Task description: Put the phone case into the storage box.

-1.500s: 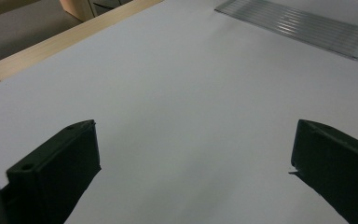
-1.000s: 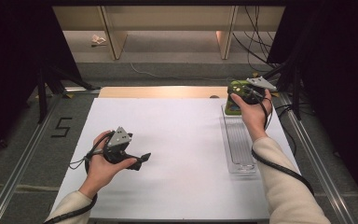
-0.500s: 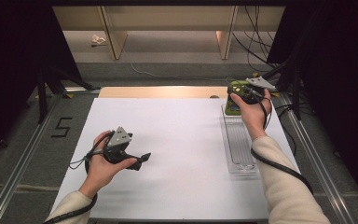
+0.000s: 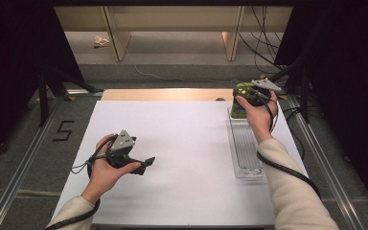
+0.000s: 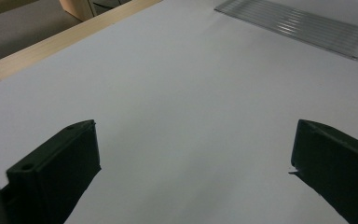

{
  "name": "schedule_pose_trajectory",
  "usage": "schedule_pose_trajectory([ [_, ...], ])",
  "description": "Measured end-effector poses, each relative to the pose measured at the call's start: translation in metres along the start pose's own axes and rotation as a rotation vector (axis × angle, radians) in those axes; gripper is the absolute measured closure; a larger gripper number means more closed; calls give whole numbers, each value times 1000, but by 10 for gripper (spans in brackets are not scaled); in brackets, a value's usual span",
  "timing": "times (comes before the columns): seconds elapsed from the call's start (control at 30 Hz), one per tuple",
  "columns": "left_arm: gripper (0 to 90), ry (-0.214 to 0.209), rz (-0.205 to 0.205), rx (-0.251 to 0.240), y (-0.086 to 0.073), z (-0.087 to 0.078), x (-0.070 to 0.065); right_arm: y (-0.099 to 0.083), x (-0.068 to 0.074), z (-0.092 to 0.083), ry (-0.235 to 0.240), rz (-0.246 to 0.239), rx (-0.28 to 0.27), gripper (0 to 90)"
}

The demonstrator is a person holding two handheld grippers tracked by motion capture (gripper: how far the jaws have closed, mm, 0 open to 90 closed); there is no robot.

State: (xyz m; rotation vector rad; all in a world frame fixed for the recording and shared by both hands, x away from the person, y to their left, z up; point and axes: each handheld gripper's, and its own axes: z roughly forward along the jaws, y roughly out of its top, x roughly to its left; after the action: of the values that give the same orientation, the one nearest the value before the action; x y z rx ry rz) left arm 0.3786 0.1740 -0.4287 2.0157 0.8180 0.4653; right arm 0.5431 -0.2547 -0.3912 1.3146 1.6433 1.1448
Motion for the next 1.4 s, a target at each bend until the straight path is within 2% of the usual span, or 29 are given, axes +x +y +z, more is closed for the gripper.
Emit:
schedule_pose_trajectory([
  [1.4,7,-1,-1,2,0,0,0,-9,-3,13,-5,-8,36,173],
])
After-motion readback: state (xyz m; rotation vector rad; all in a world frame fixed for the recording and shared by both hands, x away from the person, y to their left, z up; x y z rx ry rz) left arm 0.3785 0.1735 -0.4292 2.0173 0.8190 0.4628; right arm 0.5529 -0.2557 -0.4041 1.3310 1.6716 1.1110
